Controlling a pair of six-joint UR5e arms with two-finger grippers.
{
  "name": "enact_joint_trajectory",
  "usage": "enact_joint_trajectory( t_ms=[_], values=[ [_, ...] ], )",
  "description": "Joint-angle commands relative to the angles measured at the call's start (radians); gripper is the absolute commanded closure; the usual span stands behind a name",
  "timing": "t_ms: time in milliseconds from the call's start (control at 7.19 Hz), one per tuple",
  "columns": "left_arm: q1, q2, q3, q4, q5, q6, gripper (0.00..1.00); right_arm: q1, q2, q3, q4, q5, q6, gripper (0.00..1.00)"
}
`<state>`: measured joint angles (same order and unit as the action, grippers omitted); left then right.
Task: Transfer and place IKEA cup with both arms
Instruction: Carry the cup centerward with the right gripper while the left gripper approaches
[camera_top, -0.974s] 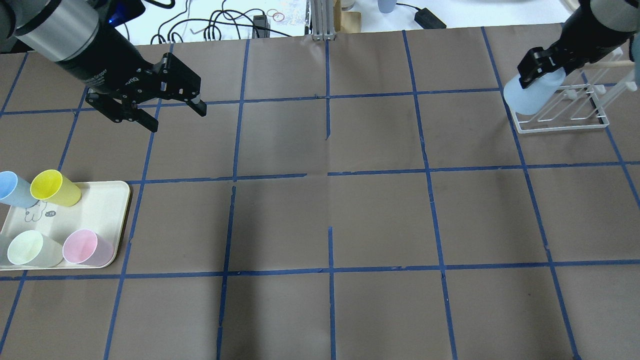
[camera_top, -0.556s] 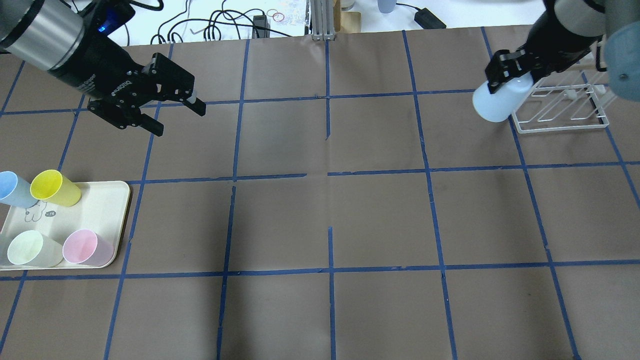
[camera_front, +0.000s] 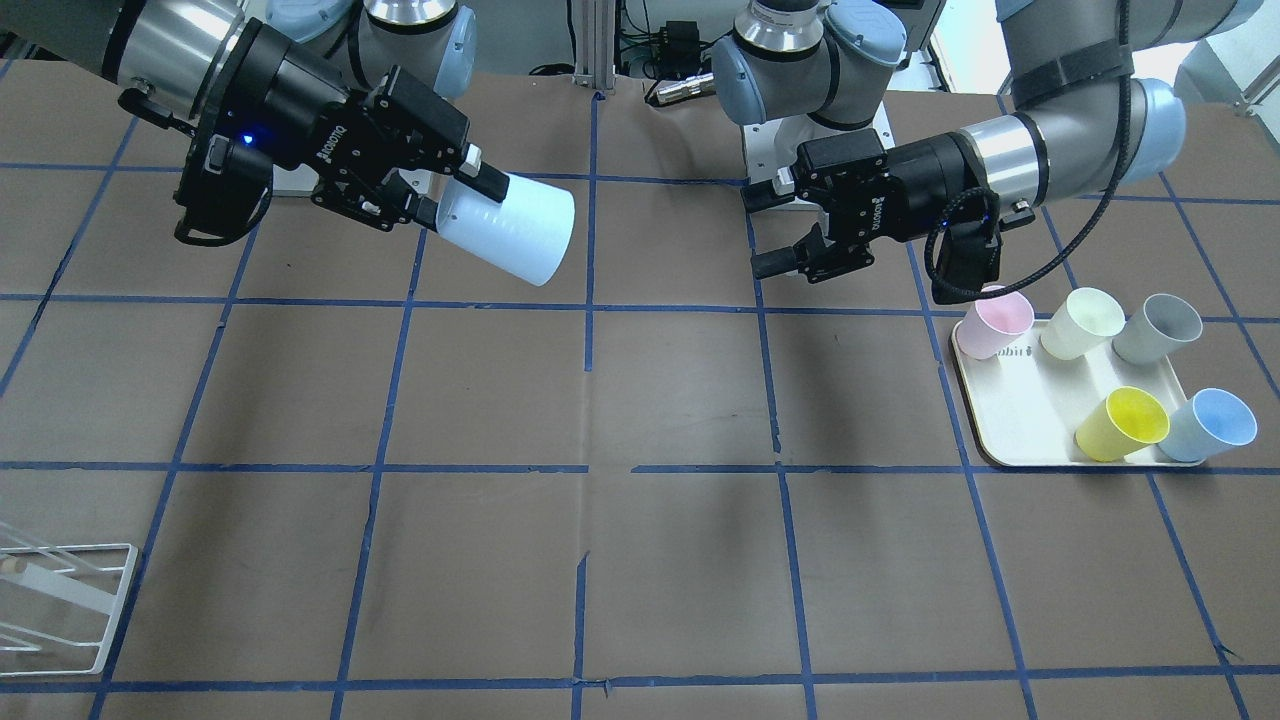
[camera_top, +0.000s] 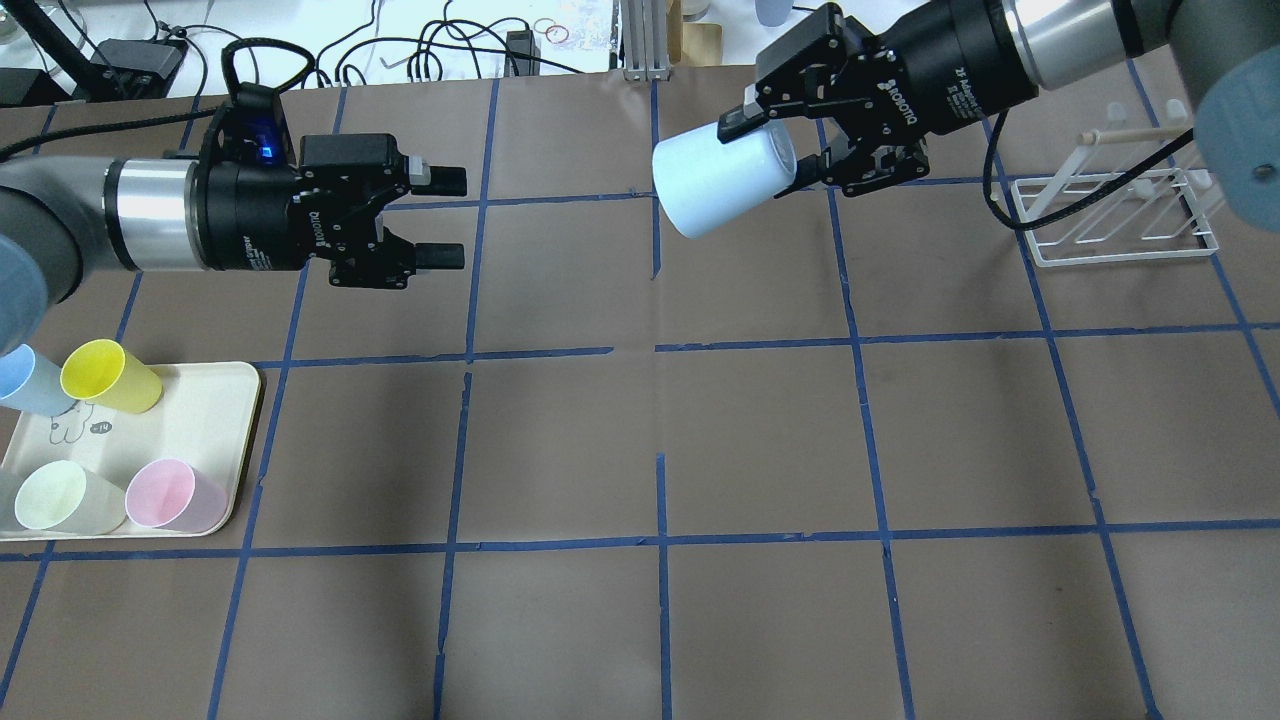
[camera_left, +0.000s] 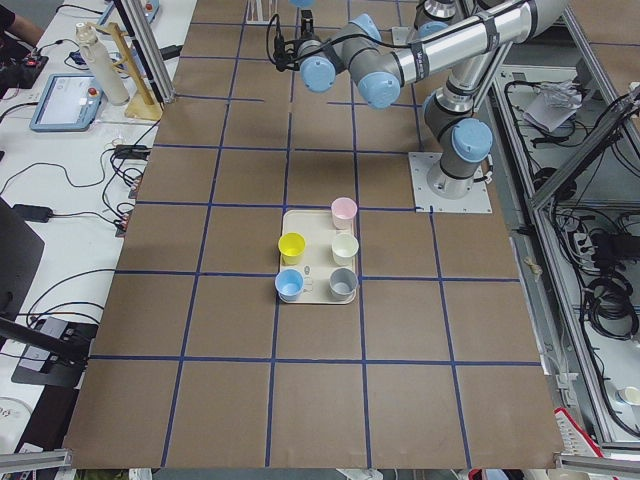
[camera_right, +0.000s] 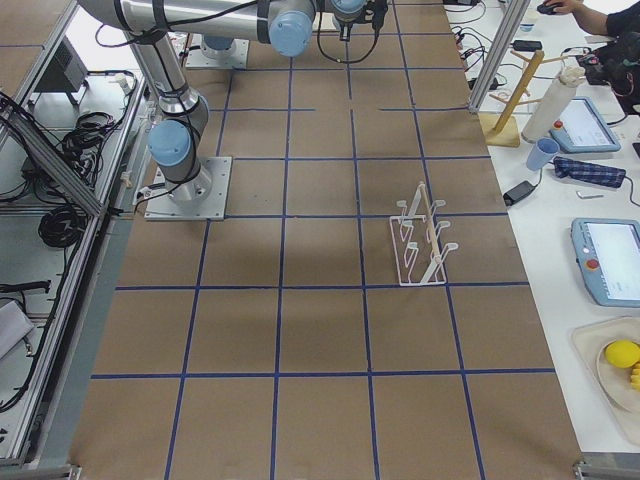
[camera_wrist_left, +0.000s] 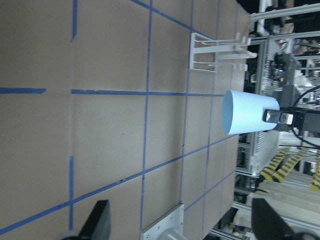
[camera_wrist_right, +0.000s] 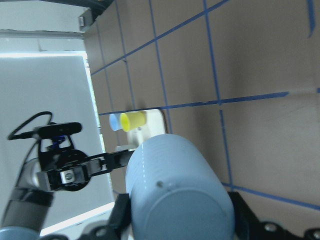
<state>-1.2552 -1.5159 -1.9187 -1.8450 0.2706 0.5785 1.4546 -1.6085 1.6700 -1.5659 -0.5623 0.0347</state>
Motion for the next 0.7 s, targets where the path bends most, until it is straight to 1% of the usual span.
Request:
enact_joint_trajectory(
  t_ms=[0, 139, 278, 417, 556],
  values=[
    [-0.064, -0.03, -0.02, 0.033, -0.285, -0.003, 0.0, -0.022, 0.004, 0.008, 0.13, 0.283, 0.008, 1.0],
    [-0.097, -0.046, -0.031, 0.068, -0.298, -0.002, 0.0, -0.022, 0.01, 0.043, 0.15, 0.336, 0.007, 1.0],
    [-0.11, -0.061, -0.045, 0.079, -0.324, -0.003, 0.0, -0.022, 0.015, 0.062, 0.142, 0.372, 0.016, 1.0],
    [-0.151, -0.066, -0.048, 0.078, -0.387, -0.008, 0.0, -0.019, 0.013, 0.065, 0.138, 0.369, 0.02, 1.0],
    [-0.183, -0.057, -0.048, 0.079, -0.39, -0.038, 0.0, -0.013, 0.012, 0.066, 0.136, 0.369, 0.021, 1.0]
  ],
)
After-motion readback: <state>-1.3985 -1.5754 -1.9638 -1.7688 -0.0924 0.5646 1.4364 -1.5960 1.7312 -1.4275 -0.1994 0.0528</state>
